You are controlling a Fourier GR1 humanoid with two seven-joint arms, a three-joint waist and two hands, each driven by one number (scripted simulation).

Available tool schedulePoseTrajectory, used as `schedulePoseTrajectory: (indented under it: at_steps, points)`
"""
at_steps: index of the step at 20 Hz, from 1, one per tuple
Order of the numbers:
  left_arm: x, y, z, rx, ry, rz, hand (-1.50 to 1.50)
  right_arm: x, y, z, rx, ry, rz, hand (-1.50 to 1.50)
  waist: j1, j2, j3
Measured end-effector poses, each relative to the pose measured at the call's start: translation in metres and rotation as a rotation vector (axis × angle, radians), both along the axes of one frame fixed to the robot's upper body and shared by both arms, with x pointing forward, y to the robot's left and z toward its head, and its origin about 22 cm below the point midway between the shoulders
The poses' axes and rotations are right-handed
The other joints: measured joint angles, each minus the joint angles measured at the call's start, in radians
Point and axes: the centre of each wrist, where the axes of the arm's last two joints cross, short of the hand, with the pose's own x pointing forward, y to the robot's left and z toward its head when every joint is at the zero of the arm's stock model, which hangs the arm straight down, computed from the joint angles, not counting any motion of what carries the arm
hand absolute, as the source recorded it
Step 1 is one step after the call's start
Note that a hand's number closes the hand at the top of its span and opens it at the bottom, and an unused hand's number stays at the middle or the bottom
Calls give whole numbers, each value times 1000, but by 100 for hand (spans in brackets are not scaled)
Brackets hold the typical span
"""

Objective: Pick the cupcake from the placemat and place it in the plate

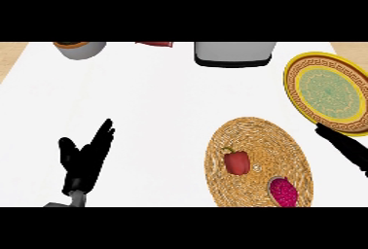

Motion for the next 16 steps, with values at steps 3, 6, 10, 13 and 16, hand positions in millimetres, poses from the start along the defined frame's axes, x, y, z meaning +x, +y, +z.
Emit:
schedulePoseTrajectory:
  at_steps: [3, 6, 10, 13, 16]
  points:
    - [1, 4, -2, 2, -6, 2, 0, -2, 7, -10, -37, 40, -7, -150, 1, 0, 1]
    - [4, 2, -3, 2, -3, 5, 0, -7, 20, -21, -47, 83, 4, -150, 0, -1, 1]
    - [3, -3, -3, 2, -9, 4, 0, -9, 30, -35, -46, 111, 12, -150, 1, 0, 2]
    - [4, 1, -3, 5, -12, 0, 0, -13, 31, -34, -41, 113, 16, -150, 0, 0, 1]
    - [1, -1, -2, 1, -17, -2, 0, -9, 41, -37, -71, 107, 6, -150, 2, 0, 1]
